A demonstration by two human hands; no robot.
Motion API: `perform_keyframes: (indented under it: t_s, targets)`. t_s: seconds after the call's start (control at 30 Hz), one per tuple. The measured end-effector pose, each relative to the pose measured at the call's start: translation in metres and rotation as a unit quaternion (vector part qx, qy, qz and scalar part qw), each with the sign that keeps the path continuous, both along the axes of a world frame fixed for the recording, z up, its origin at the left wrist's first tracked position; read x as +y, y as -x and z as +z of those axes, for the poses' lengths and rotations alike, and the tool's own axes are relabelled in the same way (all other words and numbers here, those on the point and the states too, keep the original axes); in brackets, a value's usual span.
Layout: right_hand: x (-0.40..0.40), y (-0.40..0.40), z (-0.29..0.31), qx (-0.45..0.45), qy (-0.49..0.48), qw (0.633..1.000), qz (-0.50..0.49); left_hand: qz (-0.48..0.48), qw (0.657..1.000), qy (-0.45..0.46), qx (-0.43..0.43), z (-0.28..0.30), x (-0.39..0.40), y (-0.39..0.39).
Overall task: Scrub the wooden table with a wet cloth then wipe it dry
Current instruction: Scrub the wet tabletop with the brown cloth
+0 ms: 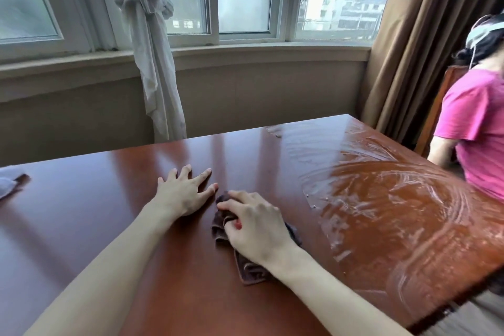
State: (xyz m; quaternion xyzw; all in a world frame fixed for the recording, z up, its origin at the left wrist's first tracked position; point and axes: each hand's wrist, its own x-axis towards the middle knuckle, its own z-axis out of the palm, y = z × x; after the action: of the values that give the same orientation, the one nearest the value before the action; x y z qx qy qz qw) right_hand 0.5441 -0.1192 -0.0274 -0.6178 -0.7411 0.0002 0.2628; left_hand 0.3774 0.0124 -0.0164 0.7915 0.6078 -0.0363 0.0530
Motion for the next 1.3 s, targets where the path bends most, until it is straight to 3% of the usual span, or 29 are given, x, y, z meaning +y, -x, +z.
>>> perform_keyframes:
  t_s: [0.1, 0.27, 0.6, 0.77, 0.97, 1.3]
  targets:
    - [-0.003, 0.009, -0.001, 0.02, 0.006, 0.999, 0.03, -0.003, 1.0, -0.007, 0.0, 0.0, 0.0, 0.001]
    - [0.063, -0.006, 0.008, 0.028, 0.044, 0.998, 0.034, -0.003, 1.0, -0.019, -0.008, -0.004, 0.003, 0.004]
    - [0.276, -0.049, 0.008, 0.03, 0.031, 0.997, -0.069, -0.002, 0.999, -0.035, -0.006, -0.015, 0.006, 0.004]
    - [0.32, -0.061, 0.013, 0.05, 0.043, 0.993, -0.103, -0.007, 1.0, -0.022, 0.017, -0.01, 0.007, 0.002]
    - [0.268, -0.069, 0.018, 0.084, 0.08, 0.991, -0.065, -0.013, 0.999, -0.006, 0.048, -0.003, 0.006, 0.001]
    - [0.045, -0.075, 0.042, 0.125, 0.017, 0.988, -0.09, -0.018, 1.0, -0.024, 0.0, 0.015, -0.029, -0.013]
